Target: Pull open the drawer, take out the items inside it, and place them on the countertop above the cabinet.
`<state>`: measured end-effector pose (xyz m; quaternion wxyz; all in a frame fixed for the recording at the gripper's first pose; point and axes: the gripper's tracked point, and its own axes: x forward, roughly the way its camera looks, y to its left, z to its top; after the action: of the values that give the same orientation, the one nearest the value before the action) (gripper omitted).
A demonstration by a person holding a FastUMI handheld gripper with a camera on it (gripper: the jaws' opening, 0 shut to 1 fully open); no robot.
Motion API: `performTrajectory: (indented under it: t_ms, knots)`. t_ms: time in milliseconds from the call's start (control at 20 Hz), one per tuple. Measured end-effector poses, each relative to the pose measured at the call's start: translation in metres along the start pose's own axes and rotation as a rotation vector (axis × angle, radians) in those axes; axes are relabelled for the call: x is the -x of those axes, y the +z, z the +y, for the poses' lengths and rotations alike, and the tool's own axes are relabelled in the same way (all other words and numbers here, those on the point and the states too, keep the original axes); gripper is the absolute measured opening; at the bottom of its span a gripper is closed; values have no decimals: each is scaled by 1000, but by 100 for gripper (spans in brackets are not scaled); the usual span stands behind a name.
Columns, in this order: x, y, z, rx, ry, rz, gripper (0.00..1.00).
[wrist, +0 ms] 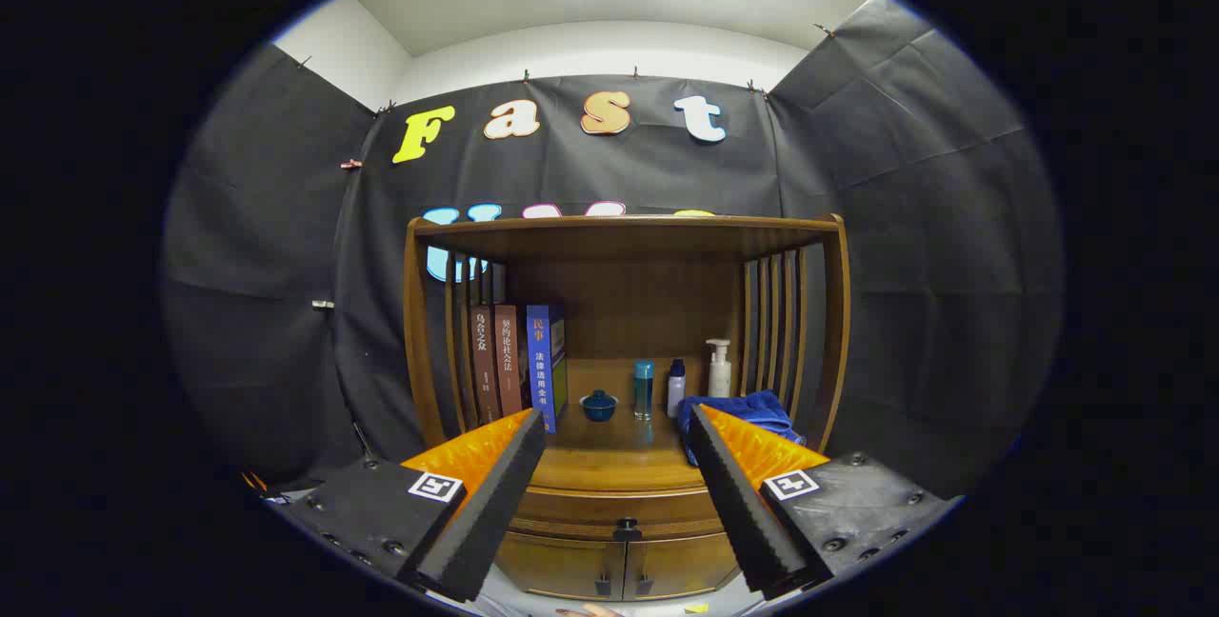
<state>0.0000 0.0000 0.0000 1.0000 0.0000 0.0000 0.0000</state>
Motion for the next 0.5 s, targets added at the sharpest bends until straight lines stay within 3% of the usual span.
performTrajectory:
  t_ms: [500]
  knots:
    - [2, -1, 1, 3, 4, 0, 99]
